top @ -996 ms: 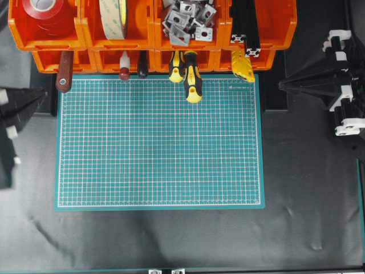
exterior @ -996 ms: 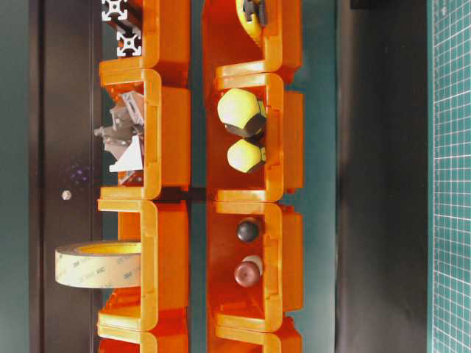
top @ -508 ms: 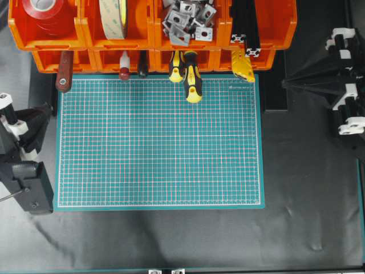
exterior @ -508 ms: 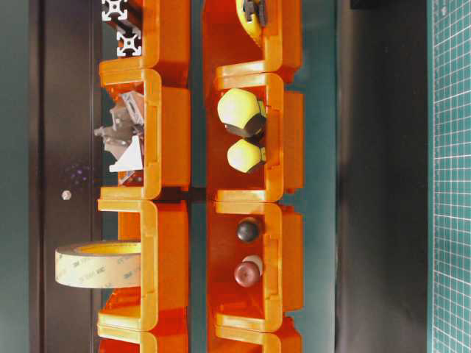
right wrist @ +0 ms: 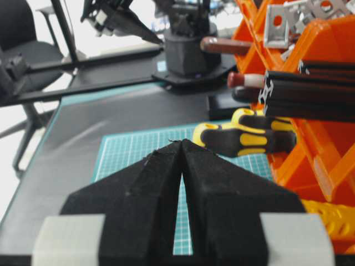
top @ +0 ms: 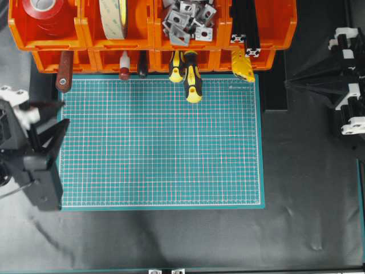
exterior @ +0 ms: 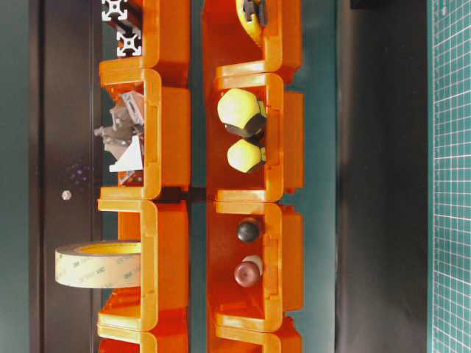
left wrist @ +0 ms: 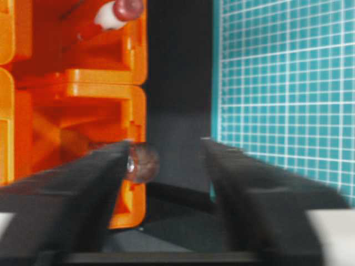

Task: Pick scraper from container rack with left arm.
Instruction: 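Move the left gripper to the brown scraper handle hanging on the rack, then close the left gripper on the brown scraper handle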

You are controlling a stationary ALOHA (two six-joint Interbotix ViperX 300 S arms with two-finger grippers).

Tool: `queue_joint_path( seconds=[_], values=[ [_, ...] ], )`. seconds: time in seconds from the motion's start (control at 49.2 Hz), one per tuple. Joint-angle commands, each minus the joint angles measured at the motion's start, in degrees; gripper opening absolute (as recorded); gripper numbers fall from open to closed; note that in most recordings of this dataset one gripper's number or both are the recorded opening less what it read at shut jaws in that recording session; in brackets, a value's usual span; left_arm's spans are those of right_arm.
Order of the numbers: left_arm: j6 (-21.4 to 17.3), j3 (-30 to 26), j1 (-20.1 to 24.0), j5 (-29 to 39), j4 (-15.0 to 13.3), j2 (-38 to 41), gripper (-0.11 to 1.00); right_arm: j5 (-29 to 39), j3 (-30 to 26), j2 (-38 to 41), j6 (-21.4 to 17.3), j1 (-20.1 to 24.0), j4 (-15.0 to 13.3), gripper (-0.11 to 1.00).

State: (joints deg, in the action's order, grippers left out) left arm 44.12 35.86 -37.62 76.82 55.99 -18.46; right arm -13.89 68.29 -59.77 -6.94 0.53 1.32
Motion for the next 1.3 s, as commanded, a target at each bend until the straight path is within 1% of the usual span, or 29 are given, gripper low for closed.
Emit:
queue_joint_path(
  seconds=[0.0,0.041,0.081,0.142,0.224,0.284,0.427,0.589,0.914,0.996,1.036,1.118,1.219,1.24,1.28],
  values=[
    [-0.18,0.18,1.41,-1.32,0.44,-1.85,0.68,0.35,-1.58,0.35,-0.09,-0.09,0.18,-0.01],
    [-0.26,0.62,1.85,-2.29,0.44,-2.29,0.78,0.44,-1.49,0.35,-0.09,-0.09,0.18,-0.01],
    [-0.44,1.14,2.46,-3.43,0.44,-2.72,0.85,0.53,-1.32,0.26,-0.09,0.00,0.18,-0.01],
    [-1.41,2.11,3.25,-5.10,0.35,-3.34,0.91,0.62,-0.88,0.35,-0.09,-0.09,0.26,-0.01],
    [-3.69,3.43,4.48,-6.86,0.35,-3.60,0.88,0.62,-0.26,0.35,-0.18,-0.09,0.70,-0.01],
    [-5.36,4.04,6.24,-7.82,0.26,-3.60,0.89,0.62,0.09,0.35,-0.09,-0.09,1.05,-0.01],
    [-7.65,5.19,10.81,-9.58,0.09,-3.60,0.89,0.62,0.18,0.35,-0.18,-0.09,1.23,-0.01],
    [-7.82,5.98,13.89,-10.81,0.00,-3.69,0.89,0.62,0.26,0.26,-0.18,-0.09,1.23,-0.01],
    [-7.29,7.65,14.33,-11.34,-0.44,-3.43,0.87,0.62,0.70,0.26,-0.18,-0.09,1.23,-0.01],
    [-7.12,7.73,14.59,-11.16,-0.35,-3.52,0.84,0.62,0.70,0.26,-0.09,-0.09,1.23,-0.01],
    [-7.12,7.73,14.68,-10.90,-0.44,-3.60,0.81,0.70,0.70,0.26,-0.09,-0.09,1.32,-0.01],
    [-7.12,7.73,14.68,-10.63,-0.35,-3.69,0.66,0.62,0.79,0.26,-0.18,-0.09,1.23,-0.01],
    [-7.21,7.38,14.59,-10.63,-0.44,-3.69,0.42,0.62,0.79,0.26,-0.18,-0.09,1.32,-0.01],
    [-7.21,7.21,14.59,-10.63,-0.44,-3.69,0.38,0.70,0.79,0.35,-0.18,-0.09,1.23,-0.01],
    [-7.21,7.03,14.50,-10.55,-0.44,-3.60,0.38,0.62,0.79,0.26,-0.18,0.00,1.23,-0.01]
  ],
)
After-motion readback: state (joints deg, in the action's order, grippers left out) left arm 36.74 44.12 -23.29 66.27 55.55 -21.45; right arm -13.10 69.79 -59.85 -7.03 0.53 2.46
